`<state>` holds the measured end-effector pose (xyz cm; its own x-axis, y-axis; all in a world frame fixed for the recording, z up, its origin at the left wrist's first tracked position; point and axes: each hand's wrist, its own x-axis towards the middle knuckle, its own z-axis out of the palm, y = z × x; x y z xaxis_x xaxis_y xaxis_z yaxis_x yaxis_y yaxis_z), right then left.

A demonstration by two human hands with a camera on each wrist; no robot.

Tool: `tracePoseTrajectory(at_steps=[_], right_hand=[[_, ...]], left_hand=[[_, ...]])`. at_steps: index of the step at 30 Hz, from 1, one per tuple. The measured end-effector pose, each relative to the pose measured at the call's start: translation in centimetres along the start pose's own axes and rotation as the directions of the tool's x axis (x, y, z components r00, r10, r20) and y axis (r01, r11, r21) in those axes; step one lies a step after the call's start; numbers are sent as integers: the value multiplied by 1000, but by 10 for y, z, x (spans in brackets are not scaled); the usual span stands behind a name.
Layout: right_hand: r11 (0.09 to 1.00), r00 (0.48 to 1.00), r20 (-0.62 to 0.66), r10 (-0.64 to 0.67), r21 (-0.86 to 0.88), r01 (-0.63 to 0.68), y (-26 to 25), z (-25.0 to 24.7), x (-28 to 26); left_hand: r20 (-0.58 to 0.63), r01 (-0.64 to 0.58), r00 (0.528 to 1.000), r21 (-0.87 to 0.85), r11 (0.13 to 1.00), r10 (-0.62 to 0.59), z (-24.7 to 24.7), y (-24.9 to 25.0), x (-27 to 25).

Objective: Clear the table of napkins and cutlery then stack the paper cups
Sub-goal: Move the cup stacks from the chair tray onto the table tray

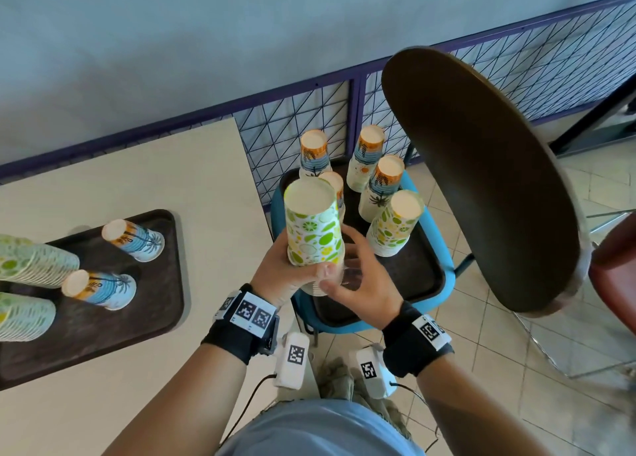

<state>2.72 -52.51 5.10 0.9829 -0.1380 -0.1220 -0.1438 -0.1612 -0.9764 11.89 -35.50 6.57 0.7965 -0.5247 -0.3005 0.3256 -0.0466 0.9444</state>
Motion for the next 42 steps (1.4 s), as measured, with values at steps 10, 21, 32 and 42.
tracePoseTrajectory(at_steps=[10, 21, 32, 42], right_hand=[[907, 738, -631, 239, -127, -402, 82, -64, 43], [875, 777, -584, 236, -219, -431, 89, -69, 77], [875, 775, -591, 225, -227, -427, 78, -53, 61], [974, 875, -447, 184, -33, -222, 30, 26, 21]], left_hand=[[-93, 0, 996, -71, 997, -6, 2, 5, -13], [-87, -44, 995, -57, 997, 39, 4, 9, -26], [-145, -78, 987, -62, 995, 68, -8, 13, -45], [-261, -122, 961, -91, 988, 94, -71, 17, -90]])
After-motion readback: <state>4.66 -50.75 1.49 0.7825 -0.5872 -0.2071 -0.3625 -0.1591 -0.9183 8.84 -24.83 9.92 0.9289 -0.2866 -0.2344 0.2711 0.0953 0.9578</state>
